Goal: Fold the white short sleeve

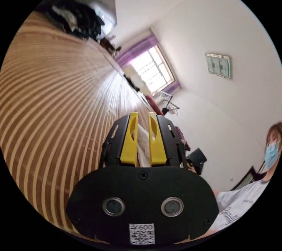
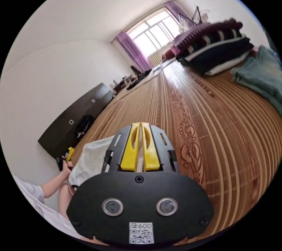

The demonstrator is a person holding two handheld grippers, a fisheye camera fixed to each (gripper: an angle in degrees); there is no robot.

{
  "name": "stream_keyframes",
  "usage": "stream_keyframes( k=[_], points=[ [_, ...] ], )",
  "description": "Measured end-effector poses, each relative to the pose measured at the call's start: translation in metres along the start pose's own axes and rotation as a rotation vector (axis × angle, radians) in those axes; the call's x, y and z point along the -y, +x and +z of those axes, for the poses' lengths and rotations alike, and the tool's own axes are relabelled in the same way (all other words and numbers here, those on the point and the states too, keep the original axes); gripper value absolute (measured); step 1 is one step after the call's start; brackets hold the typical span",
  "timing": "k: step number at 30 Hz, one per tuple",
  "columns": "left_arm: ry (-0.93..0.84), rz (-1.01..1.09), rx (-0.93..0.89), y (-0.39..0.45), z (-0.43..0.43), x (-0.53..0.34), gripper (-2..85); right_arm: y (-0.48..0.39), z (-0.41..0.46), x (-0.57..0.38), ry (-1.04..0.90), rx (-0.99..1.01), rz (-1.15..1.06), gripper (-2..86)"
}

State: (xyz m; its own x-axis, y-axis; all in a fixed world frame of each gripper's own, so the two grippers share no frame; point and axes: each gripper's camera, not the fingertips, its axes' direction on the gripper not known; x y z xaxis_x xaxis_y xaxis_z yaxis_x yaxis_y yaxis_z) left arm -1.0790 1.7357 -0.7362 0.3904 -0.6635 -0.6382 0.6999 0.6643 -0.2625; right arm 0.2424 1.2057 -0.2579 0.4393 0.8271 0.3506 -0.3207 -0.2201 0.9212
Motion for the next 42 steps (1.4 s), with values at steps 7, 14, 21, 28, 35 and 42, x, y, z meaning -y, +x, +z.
stream_keyframes(
  k=[7,14,21,28,35,42],
  points=[
    [-0.252,0.981,0.56,0.171,0.02,-0.149,0.7,-0.12,0.011,-0.142,-0.331,-0.341,-0.662,-0.8],
    [-0.781,0.975,0.556,0.147,0.112,-0.274,0.3,-0.079,0.062,-0.24,-0.431,-0.49,-0.729,-0.8],
    [-0.776,0.942,0.544,0.126,0.128,-0.343,0.2,-0.034,0.069,-0.311,-0.217,-0.563,-0.717,-0.8],
    [-0.749,1.006,0.591,0.109,0.135,-0.409,0.3,0.065,0.052,-0.349,0.088,-0.391,-0.291,-0.8],
    [-0.725,1.001,0.573,0.086,0.144,-0.447,0.3,0.095,0.08,-0.376,0.131,-0.51,-0.39,-0.8],
    [-0.525,0.837,0.545,0.056,0.121,-0.441,0.4,0.138,0.093,-0.375,0.143,-0.508,-0.39,-0.8]
  ],
)
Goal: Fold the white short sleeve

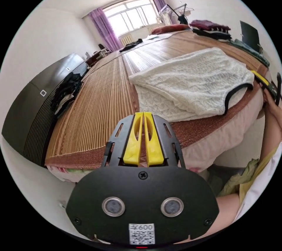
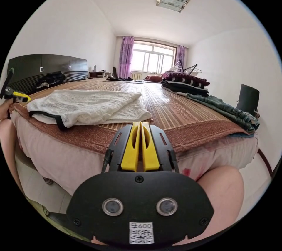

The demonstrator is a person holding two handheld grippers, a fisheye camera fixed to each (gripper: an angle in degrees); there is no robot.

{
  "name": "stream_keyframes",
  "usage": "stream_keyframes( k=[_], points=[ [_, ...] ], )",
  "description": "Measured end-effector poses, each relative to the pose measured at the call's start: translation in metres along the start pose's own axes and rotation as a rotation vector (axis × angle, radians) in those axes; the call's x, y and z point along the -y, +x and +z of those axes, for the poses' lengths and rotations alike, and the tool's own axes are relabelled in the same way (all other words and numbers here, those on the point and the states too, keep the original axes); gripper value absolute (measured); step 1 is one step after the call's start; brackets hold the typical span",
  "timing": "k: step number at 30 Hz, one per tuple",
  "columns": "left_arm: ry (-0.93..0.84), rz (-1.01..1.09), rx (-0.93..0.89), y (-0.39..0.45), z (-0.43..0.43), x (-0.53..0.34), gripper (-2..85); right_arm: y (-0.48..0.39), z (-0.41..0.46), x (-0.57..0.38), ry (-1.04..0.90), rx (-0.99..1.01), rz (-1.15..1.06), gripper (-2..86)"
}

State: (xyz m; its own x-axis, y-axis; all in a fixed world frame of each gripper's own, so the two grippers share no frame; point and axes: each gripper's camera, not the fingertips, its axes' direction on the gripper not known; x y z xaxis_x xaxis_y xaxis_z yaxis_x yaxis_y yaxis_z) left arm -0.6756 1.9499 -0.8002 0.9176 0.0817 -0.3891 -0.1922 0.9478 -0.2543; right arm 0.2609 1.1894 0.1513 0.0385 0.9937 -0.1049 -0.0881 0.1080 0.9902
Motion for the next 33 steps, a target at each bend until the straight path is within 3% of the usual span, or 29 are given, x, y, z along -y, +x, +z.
stream_keyframes(
  k=[4,11,17,33],
  points=[
    [-0.016,-0.044,-0.048,-0.008,0.011,-0.008,0.7,0.019,0.017,-0.005,0.004,-0.003,-0.005,-0.8],
    [-0.215,-0.059,-0.058,-0.009,0.056,-0.009,1.4,0.052,0.042,-0.005,0.005,-0.004,-0.007,-0.8],
    [-0.211,-0.09,-0.115,-0.015,0.057,-0.01,1.0,0.08,0.058,0.001,0.008,-0.006,-0.009,-0.8],
    [-0.231,-0.041,-0.028,0.005,0.026,0.015,0.4,0.15,0.084,0.035,0.037,-0.006,0.003,-0.8]
  ],
)
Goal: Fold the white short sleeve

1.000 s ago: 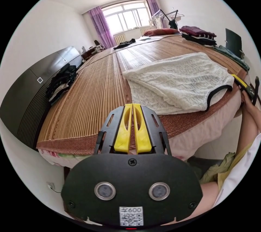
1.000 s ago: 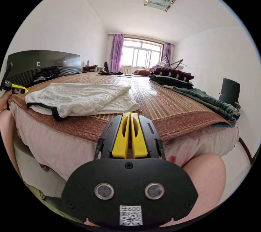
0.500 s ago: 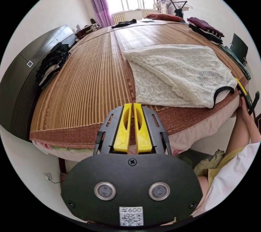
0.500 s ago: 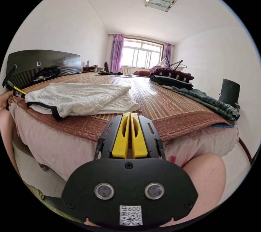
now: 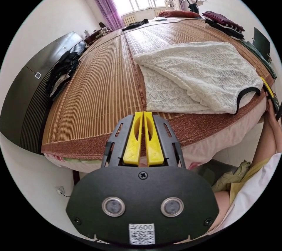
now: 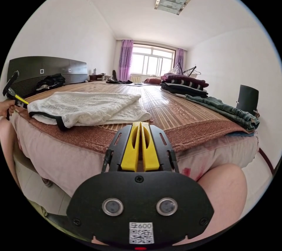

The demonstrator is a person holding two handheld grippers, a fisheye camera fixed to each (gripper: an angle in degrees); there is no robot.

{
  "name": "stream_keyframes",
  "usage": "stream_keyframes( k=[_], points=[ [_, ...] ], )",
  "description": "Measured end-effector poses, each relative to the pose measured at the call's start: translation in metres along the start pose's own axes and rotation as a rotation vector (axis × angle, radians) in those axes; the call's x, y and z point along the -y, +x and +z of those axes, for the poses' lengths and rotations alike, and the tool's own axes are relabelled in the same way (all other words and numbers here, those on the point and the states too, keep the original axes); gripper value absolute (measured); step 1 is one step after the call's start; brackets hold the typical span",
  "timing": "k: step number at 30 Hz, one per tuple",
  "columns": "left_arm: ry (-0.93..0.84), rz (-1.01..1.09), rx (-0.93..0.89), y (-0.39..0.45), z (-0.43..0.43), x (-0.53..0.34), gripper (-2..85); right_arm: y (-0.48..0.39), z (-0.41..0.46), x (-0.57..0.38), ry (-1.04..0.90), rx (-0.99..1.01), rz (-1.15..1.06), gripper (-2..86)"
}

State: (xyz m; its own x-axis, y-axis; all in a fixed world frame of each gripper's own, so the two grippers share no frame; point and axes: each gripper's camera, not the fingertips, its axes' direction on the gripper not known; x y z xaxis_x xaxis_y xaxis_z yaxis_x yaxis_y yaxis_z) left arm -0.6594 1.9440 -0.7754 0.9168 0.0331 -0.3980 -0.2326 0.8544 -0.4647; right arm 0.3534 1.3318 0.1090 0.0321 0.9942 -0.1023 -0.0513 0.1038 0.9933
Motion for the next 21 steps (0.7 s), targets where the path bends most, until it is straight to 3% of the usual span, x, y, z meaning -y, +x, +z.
stream_keyframes(
  k=[7,17,21],
  points=[
    [0.002,-0.015,-0.034,-0.012,-0.028,0.012,0.5,0.028,0.011,0.021,0.012,-0.01,0.003,-0.8],
    [0.001,-0.162,-0.247,-0.073,-0.079,0.033,0.9,0.066,0.029,0.05,0.015,-0.005,0.005,-0.8],
    [0.0,-0.126,-0.189,-0.073,-0.11,0.046,1.4,0.078,0.036,0.06,0.015,-0.005,0.005,-0.9]
  ],
)
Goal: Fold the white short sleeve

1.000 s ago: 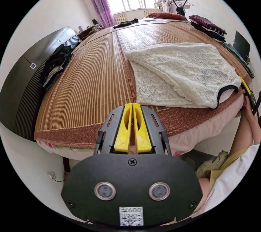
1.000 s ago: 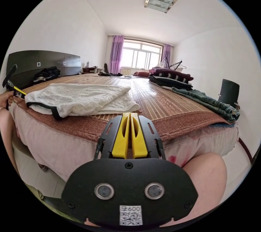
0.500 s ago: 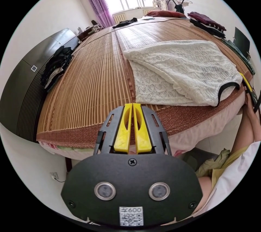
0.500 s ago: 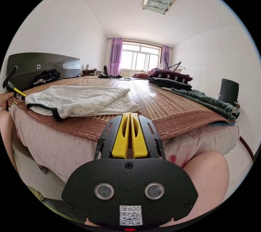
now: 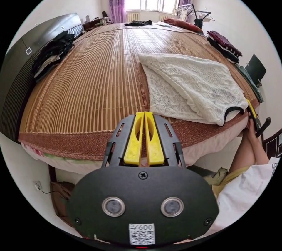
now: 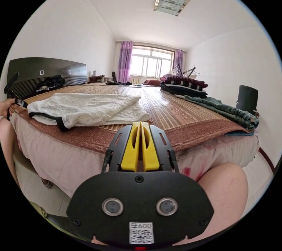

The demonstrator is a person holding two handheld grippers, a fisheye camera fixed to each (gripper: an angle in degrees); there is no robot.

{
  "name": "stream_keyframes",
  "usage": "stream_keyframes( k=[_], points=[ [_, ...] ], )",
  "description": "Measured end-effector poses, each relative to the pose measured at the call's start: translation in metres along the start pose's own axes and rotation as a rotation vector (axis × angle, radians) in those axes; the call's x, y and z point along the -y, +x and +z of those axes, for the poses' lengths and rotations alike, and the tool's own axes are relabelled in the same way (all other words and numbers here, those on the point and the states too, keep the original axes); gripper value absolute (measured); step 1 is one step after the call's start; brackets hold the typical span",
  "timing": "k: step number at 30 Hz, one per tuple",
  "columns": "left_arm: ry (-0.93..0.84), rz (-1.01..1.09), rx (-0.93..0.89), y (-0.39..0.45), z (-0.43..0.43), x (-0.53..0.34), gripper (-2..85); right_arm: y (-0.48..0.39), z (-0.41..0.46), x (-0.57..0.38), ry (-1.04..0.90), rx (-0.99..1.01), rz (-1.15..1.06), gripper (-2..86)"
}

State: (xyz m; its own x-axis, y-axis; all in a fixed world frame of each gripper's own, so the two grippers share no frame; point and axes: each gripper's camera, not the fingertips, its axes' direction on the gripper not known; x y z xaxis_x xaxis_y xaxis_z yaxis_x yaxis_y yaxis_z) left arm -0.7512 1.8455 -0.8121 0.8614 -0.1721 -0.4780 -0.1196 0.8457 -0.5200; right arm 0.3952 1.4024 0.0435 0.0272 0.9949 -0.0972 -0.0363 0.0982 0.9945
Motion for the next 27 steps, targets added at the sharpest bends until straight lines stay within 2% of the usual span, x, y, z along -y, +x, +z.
stream_keyframes(
  k=[7,12,19,25,27],
  points=[
    [0.024,-0.004,0.011,-0.007,-0.054,0.02,3.9,0.024,0.019,0.015,0.003,0.002,0.0,-0.9],
    [0.075,-0.156,-0.116,-0.055,-0.104,0.035,7.9,0.041,0.034,0.022,0.007,0.006,0.003,-0.9],
    [0.164,-0.361,-0.227,-0.112,-0.169,0.045,7.0,0.063,0.062,0.026,0.013,0.006,0.005,-0.9],
    [0.132,-0.473,-0.424,-0.165,-0.205,0.059,7.4,0.082,0.091,0.023,0.014,0.005,0.008,-0.8],
    [0.161,-0.576,-0.554,-0.193,-0.217,0.051,7.0,0.087,0.101,0.021,0.014,0.003,0.008,-0.8]
  ],
)
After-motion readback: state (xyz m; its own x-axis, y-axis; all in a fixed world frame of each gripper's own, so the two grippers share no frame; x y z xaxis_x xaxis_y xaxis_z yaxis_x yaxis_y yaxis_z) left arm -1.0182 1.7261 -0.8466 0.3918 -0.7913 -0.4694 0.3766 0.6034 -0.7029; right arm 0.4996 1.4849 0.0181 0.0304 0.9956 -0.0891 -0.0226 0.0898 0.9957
